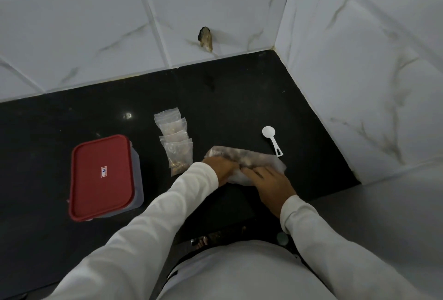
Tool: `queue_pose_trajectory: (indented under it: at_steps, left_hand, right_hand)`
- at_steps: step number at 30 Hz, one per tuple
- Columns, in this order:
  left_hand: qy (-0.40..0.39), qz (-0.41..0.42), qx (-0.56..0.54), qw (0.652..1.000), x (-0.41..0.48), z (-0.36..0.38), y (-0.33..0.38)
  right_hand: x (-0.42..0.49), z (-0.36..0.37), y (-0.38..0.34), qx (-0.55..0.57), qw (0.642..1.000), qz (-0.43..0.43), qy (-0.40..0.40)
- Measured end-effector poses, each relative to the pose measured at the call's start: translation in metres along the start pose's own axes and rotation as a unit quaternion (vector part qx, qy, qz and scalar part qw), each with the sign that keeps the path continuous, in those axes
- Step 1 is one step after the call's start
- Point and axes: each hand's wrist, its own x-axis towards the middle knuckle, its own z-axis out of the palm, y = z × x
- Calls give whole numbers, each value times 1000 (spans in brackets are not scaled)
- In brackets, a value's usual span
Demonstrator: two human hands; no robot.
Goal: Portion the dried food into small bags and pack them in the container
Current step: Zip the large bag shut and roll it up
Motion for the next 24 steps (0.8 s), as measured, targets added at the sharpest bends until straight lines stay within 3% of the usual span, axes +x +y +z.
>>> queue_pose_trajectory:
  at_steps: [3, 7, 9, 13, 16, 19, 21, 23, 24]
  left_hand:
    - [29, 17, 3, 999, -4, -2, -1]
    - [174, 89, 40, 980, -13, 23, -12]
    - [187, 108, 65, 974, -8, 30, -20]
    - [126, 60, 73, 987, -1, 19, -19]
    - [45, -24, 73, 996, 5, 2, -6]
    - [-6, -81, 78, 994, 12, -15, 8]
    - [22, -49, 58, 997, 11, -11, 3]
    - [125, 18, 25, 992, 12, 0, -14]
    - [175, 56, 31, 982, 11, 5, -22]
  right_hand:
    - [3, -15, -3, 7, 998, 46, -45]
    - [14, -21, 3, 26, 991, 94, -88]
    - [19, -25, 0, 19, 991, 107, -79]
    - [16, -28, -2, 37, 987, 115, -102]
    - [15, -21, -4, 16, 993, 100, -66]
    - [28, -18, -2, -28, 971, 127, -202]
    - [30, -15, 1, 10, 979, 115, -167]
    - [24, -11, 5, 49, 990, 105, -74]
    - [23, -12, 6, 51, 990, 113, -69]
